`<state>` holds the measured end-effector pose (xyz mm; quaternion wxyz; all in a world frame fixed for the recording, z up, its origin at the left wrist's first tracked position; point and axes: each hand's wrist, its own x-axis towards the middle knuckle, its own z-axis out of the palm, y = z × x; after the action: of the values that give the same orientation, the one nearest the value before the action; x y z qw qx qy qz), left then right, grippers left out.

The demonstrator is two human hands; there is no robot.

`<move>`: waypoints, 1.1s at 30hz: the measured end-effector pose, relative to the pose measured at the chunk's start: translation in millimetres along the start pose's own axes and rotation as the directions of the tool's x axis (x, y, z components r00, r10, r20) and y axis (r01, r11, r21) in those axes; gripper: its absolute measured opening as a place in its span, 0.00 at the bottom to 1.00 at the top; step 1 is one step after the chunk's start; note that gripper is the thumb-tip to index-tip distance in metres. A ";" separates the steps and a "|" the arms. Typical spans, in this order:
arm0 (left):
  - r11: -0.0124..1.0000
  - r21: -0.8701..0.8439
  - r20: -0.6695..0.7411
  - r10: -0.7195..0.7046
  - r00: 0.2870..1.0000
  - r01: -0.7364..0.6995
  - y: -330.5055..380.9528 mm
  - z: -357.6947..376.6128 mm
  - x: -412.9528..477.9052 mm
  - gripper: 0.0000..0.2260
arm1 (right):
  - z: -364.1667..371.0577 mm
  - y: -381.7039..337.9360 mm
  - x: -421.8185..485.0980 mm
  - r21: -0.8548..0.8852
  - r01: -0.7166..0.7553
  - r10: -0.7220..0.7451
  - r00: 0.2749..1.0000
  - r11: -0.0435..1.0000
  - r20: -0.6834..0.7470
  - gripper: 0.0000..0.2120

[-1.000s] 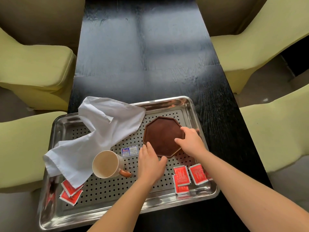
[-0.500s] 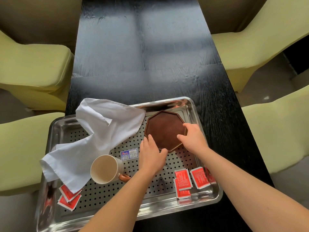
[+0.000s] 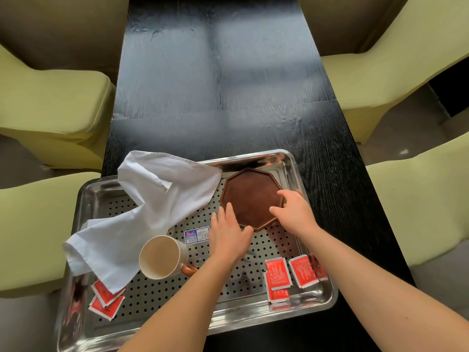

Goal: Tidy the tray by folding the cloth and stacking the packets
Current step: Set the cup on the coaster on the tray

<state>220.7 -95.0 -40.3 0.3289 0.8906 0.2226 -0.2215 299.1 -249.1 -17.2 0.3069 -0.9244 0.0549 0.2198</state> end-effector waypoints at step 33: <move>0.953 0.263 -0.020 0.160 0.987 -0.149 -114.7 9.4 -153.1 0.28 | 62.9 -38.9 -129.1 0.066 0.190 -0.201 0.940 0.980 0.277 0.18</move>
<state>33.3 -61.3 -19.8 0.2204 0.9453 0.1278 -0.2039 169.0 -184.9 15.8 0.3494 -0.8784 -0.0771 0.3167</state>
